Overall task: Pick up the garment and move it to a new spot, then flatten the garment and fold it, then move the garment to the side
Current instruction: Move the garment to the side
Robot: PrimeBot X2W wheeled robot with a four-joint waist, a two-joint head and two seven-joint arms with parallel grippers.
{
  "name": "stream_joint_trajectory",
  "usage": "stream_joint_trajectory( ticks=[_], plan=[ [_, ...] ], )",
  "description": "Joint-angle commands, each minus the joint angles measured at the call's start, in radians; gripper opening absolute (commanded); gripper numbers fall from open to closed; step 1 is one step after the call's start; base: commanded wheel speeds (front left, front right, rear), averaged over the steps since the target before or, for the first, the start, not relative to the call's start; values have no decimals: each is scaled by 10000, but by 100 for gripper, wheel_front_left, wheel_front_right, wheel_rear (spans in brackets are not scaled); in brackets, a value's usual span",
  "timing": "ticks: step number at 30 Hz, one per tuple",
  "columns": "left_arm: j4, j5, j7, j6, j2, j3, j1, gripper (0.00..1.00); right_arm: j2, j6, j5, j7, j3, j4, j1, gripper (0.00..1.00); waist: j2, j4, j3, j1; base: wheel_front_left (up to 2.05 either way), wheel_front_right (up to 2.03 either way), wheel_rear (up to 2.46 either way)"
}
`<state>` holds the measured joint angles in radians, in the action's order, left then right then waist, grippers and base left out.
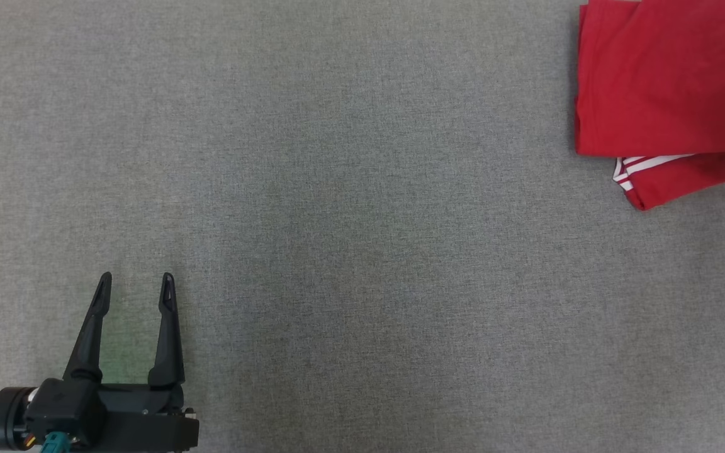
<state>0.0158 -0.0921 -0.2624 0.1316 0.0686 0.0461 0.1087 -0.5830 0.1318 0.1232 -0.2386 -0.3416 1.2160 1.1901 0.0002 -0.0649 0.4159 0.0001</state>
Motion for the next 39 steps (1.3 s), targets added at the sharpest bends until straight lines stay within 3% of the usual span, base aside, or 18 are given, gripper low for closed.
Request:
stream_joint_trajectory(
  ticks=[1,2,4,5,6,15,21,32,39],
  plan=[
    [-42,31,-31,-22,49,26,166,100,-65,-17,-26,-72,42,79,101,0,-2,-2,12,-1,0,0,0],
    [-24,20,-31,-21,69,29,181,100,-61,-17,-39,-91,54,105,91,0,-2,-2,12,-1,0,0,0],
    [17,-20,-31,-21,95,41,214,100,-45,-17,-73,-99,77,154,80,36,-2,9,17,-1,0,0,0],
    [36,-31,-31,-21,108,48,226,100,-46,-17,-122,-104,88,167,100,72,-2,12,18,-1,0,0,0],
    [51,-35,-31,-21,110,59,224,100,-70,-17,-145,-113,109,180,116,100,-2,13,16,-1,0,0,0],
    [213,-77,-31,-20,28,246,-147,100,56,-17,-271,-256,785,10,-240,100,-2,-24,-619,-1,0,0,0],
    [395,-129,-31,-20,-51,403,-614,100,663,-17,352,-260,1702,-1394,-1215,100,-2,-65,-1536,-1,0,0,0],
    [641,-231,-31,-20,-162,713,-1849,100,2265,-17,907,-255,3266,-6082,-5240,100,-2,153,-3229,-1,0,0,0],
    [861,-216,-31,-20,-183,599,-2187,100,3517,-17,724,-258,3405,-8338,-7967,100,-2,485,-3777,-1,0,0,0]
  ],
)
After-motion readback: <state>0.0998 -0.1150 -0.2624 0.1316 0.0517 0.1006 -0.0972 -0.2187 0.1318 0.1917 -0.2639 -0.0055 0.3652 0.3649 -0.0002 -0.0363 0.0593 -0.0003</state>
